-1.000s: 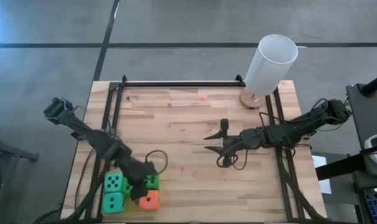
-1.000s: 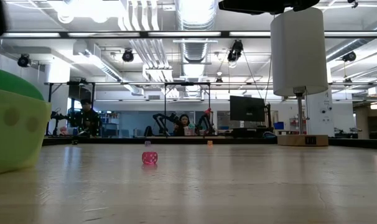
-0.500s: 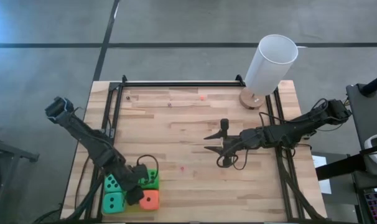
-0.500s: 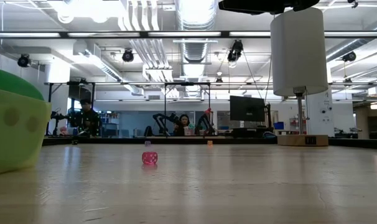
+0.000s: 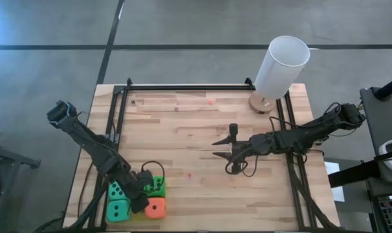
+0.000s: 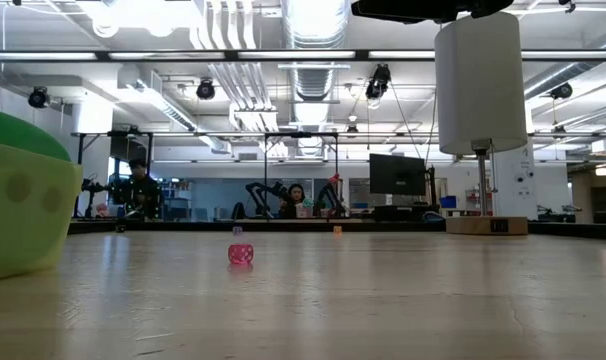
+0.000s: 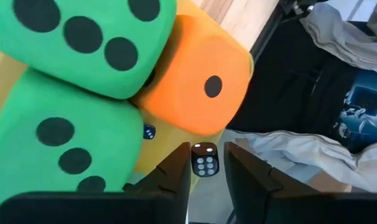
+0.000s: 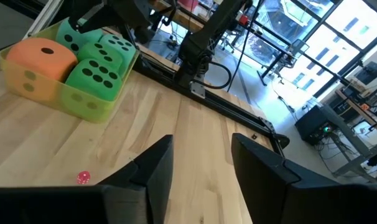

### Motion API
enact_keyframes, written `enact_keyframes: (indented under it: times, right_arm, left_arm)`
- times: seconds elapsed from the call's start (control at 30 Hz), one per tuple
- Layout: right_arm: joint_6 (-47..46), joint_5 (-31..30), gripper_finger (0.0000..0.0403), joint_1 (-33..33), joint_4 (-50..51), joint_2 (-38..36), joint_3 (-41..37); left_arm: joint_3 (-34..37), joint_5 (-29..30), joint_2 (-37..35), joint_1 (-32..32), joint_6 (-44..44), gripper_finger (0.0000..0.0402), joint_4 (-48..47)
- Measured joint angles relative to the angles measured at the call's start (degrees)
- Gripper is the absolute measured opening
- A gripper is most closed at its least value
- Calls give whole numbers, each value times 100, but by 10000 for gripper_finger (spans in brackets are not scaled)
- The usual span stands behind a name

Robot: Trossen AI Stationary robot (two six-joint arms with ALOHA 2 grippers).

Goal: Pick & Place Dice
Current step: Put the bottom black dice into the yellow bin, then put the pink dice into the yellow bin

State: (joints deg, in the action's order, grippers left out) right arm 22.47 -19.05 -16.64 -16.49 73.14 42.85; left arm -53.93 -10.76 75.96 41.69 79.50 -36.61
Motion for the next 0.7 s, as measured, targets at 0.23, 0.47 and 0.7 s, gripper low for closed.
enact_keyframes:
  times: [0.23, 0.47, 0.7]
  right_arm:
    - [0, 0, 163, 0, 0, 0, 0]
    - [1, 0, 156, 0, 0, 0, 0]
    - [-55, 0, 157, 0, 0, 0, 0]
  left_arm:
    - [0, -20, 0, 0, 5, 112, -424]
    - [0, -35, 0, 0, -16, 123, -419]
    - [0, -33, 0, -31, -15, 126, -419]
